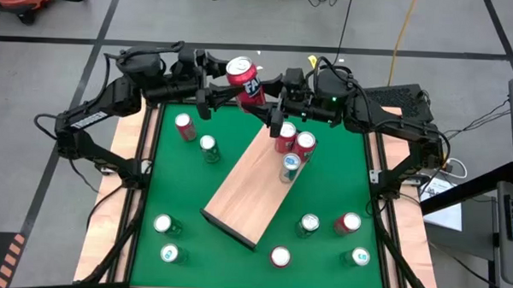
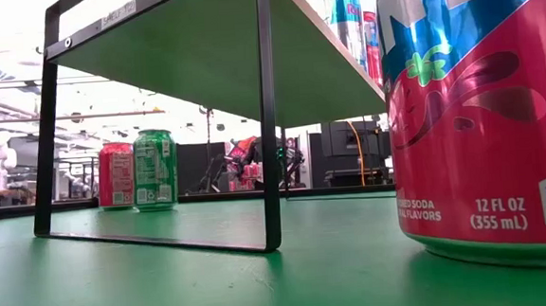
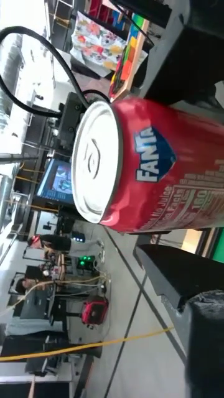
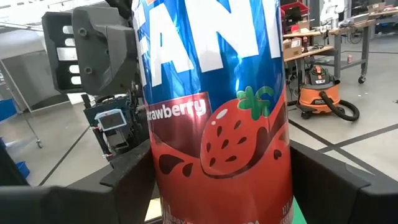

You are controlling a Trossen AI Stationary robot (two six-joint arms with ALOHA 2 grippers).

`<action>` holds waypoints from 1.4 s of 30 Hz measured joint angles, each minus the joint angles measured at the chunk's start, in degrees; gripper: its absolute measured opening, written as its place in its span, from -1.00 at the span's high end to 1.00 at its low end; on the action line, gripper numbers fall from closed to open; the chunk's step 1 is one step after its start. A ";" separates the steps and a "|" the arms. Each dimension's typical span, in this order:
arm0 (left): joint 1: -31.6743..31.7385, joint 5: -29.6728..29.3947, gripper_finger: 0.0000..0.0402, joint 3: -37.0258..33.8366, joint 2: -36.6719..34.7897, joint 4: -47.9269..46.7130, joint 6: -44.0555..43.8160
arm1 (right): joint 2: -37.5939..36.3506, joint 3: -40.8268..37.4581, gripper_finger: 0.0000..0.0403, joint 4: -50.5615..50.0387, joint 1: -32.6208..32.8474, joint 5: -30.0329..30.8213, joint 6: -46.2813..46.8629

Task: Sort soda cans
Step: Put the red soda can on the shelf and align it with the other red soda cans

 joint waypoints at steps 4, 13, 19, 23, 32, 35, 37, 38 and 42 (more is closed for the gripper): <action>0.98 3.21 -0.66 0.00 0.15 0.91 -0.09 | 0.00 0.00 -0.49 -0.03 0.00 0.05 -0.07; 1.35 5.82 -0.46 0.00 0.79 2.36 0.02 | 0.00 0.09 -0.49 0.11 0.00 0.98 0.02; 1.31 5.86 -0.51 0.00 1.11 2.89 -1.25 | 0.00 0.09 -0.49 0.01 0.00 1.08 0.11; 1.31 6.98 -0.66 0.00 1.09 4.55 -2.42 | 0.00 0.09 -0.49 0.23 0.00 1.01 -0.62; 1.70 9.00 -0.76 0.00 1.09 5.22 -2.32 | 0.00 0.09 -0.49 0.16 0.02 0.92 -0.44; 1.70 8.86 -0.76 0.00 1.09 5.22 -2.19 | 0.00 0.09 -0.49 0.20 0.02 0.93 -0.37; 2.08 8.88 -0.76 0.00 1.09 5.21 -2.17 | 0.00 0.09 -0.49 0.05 0.02 1.02 -0.36; 2.21 8.88 -0.76 0.00 1.09 5.21 -2.23 | 0.00 0.09 -0.49 0.03 0.00 1.08 -0.34; 2.91 8.77 -0.69 0.00 1.09 5.30 -3.28 | 0.08 0.08 -0.49 -0.21 0.00 1.21 -0.19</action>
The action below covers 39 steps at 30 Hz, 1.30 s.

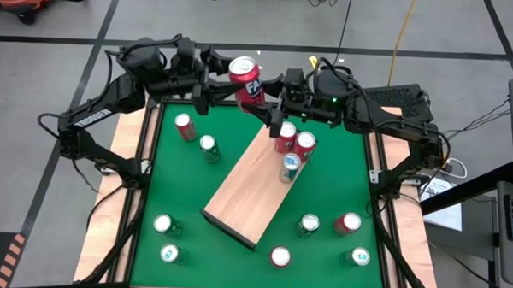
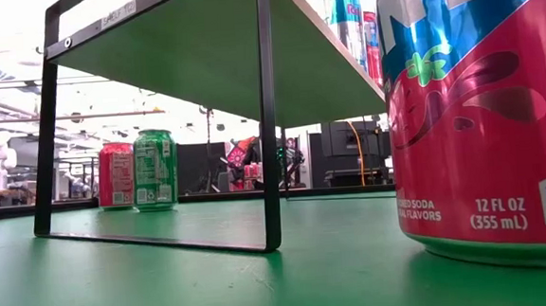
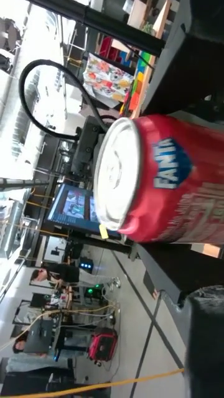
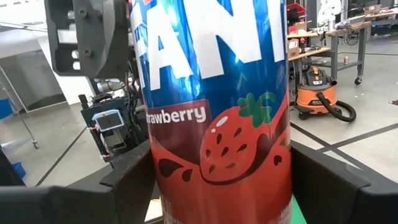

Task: Sort soda cans
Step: Put the red soda can on the shelf and align it with the other red soda cans

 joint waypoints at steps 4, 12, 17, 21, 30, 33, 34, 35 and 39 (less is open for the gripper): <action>0.20 -1.03 -0.68 0.00 -0.04 0.09 -1.76 | 0.03 -0.08 -0.49 -0.22 -0.02 -0.04 0.21; 0.35 1.17 -0.83 0.01 0.17 -0.87 -0.48 | 0.03 -0.08 -0.49 -0.08 -0.02 -0.17 0.20; 0.35 2.27 -0.77 0.02 0.47 -1.72 -0.07 | 0.03 -0.08 -0.49 0.25 -0.02 -0.15 0.53; 0.36 2.30 -0.66 0.02 0.42 -1.68 0.03 | 0.03 -0.08 -0.49 0.17 0.00 -0.24 0.42; 0.44 2.85 -0.42 0.02 0.42 -1.73 1.60 | 0.01 -0.08 -0.52 0.23 0.00 -0.13 0.39; 0.45 4.01 -0.41 0.01 0.42 -1.64 1.56 | 0.01 -0.08 -0.60 0.17 0.00 -0.20 1.28; 0.46 4.67 -0.41 0.00 0.44 -1.53 1.56 | 0.01 -0.08 -0.63 0.19 0.02 -0.48 1.45; 0.46 5.19 -0.41 -0.01 0.44 -1.40 1.57 | 0.01 -0.08 -0.67 0.13 0.04 -0.78 1.65; 0.53 6.75 -0.41 -0.02 0.42 -1.27 1.60 | 0.01 -0.01 -0.79 -0.96 0.07 -0.90 2.85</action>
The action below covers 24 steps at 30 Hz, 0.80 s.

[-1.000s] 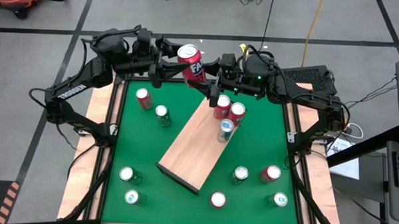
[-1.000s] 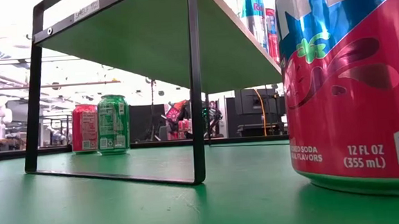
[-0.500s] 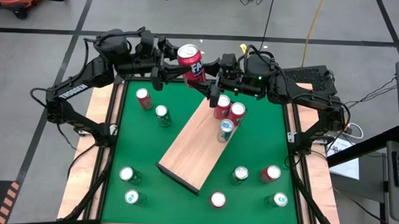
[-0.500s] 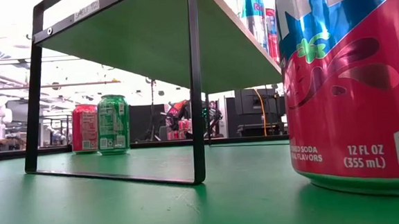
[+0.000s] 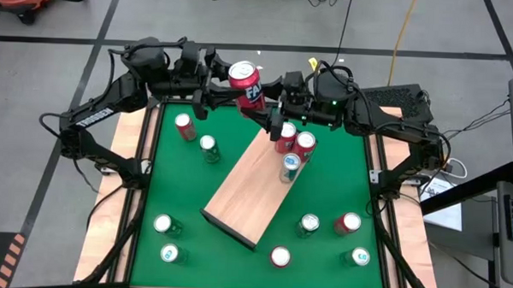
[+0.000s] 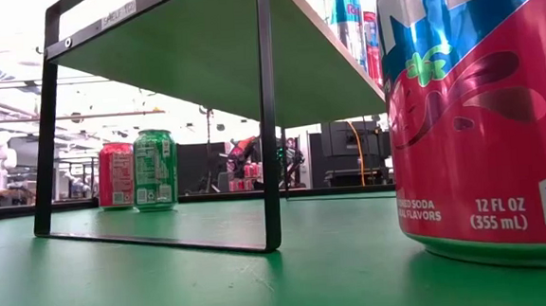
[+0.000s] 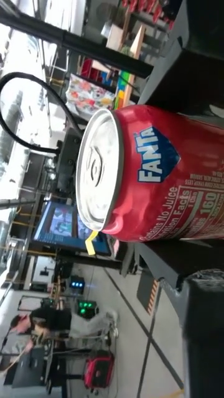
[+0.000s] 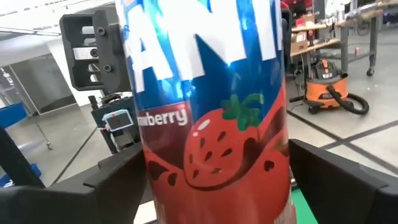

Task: Sort soda cans
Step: Put the red soda can on the shelf and align it with the other red soda cans

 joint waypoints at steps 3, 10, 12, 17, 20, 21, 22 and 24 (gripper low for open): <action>0.16 0.95 -0.40 -0.04 0.00 -0.27 -0.01 | -0.10 0.04 -0.86 -1.52 0.00 0.04 1.06; 0.17 4.76 -0.40 -0.15 0.04 -0.38 1.19 | -1.98 0.06 -0.91 -9.86 0.02 0.20 2.49; 0.17 5.37 -0.40 -0.15 0.04 -0.06 1.74 | -2.80 0.06 -0.91 -11.78 0.02 0.09 2.78; 0.19 6.56 -0.40 -0.15 0.04 0.59 1.98 | -3.97 0.06 -0.91 -16.13 0.02 0.13 2.63; 0.19 6.86 -0.40 -0.15 0.02 1.49 1.98 | -4.75 0.06 -0.91 -18.62 0.02 0.53 2.40; 0.19 7.63 -0.40 -0.13 0.02 2.05 1.45 | -4.89 0.05 -0.91 -20.03 0.00 1.61 2.17; 0.19 8.57 -0.40 -0.02 -0.10 2.36 1.27 | -5.08 0.01 -0.91 -21.80 -0.10 3.15 2.10; 0.60 10.52 -0.40 0.10 -0.47 2.58 0.89 | -5.60 0.00 -0.91 -23.88 -0.28 4.29 2.34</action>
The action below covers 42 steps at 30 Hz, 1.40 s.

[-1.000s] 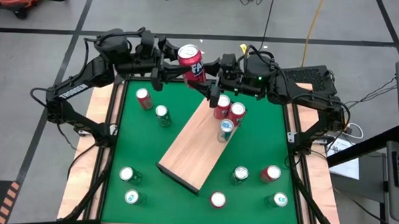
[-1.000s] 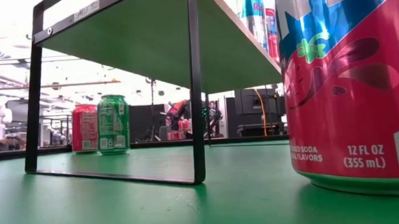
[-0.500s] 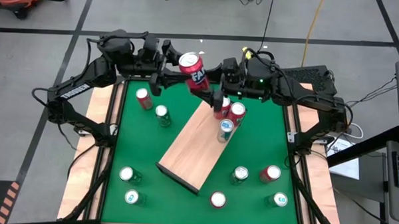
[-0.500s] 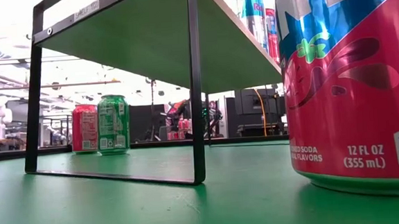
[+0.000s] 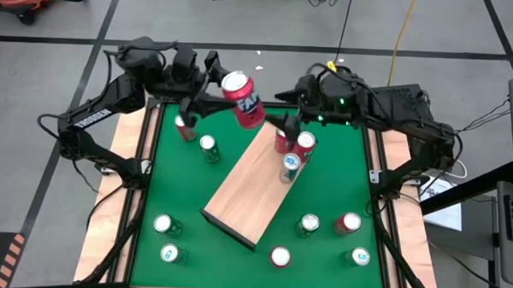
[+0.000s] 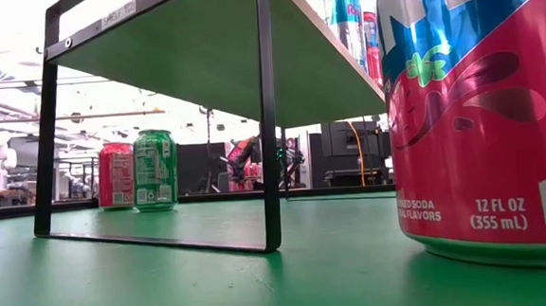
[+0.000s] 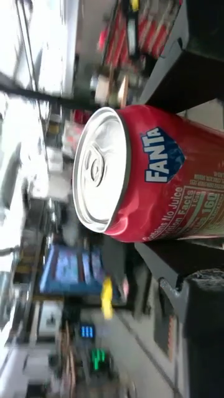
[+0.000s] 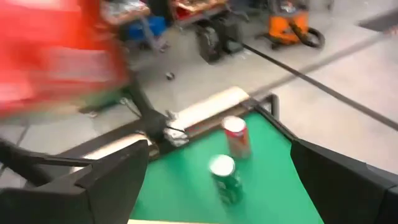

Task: Sort soda cans
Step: Put the red soda can on the shelf and align it with the other red soda cans

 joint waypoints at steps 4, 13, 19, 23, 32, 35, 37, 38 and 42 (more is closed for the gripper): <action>1.22 1.08 -0.40 0.07 0.19 -0.51 0.68 | -1.83 -0.09 -0.91 -4.42 0.14 0.57 -0.09; 6.84 2.01 -0.40 -3.33 1.06 -3.43 5.13 | -7.18 -0.07 -0.91 -4.77 0.11 -0.15 1.79; 10.38 7.68 -0.40 -12.69 1.15 1.60 5.00 | -10.86 -0.04 -0.91 -4.68 1.23 -0.68 5.26; 11.11 9.96 -0.40 -17.91 1.19 6.68 5.49 | -12.85 -0.04 -0.91 -4.64 1.96 -0.67 7.09; 10.47 9.91 -0.40 -21.32 1.66 8.03 10.18 | -14.36 -0.04 -0.91 -4.62 1.99 -0.67 8.18; 10.25 9.21 -0.40 -21.24 1.49 6.97 12.94 | -14.26 -0.04 -0.91 -4.61 2.01 -0.67 7.19; 10.22 8.18 -0.40 -21.24 1.62 5.97 13.50 | -14.11 -0.04 -0.91 -4.62 1.99 -0.67 6.15; 10.24 8.23 -0.40 -21.26 1.69 5.89 13.51 | -14.05 -0.04 -0.91 -4.64 1.99 -0.67 5.48; 10.20 7.82 -0.40 -21.24 2.18 6.74 16.46 | -14.01 -0.04 -0.91 -4.58 1.47 -0.28 4.15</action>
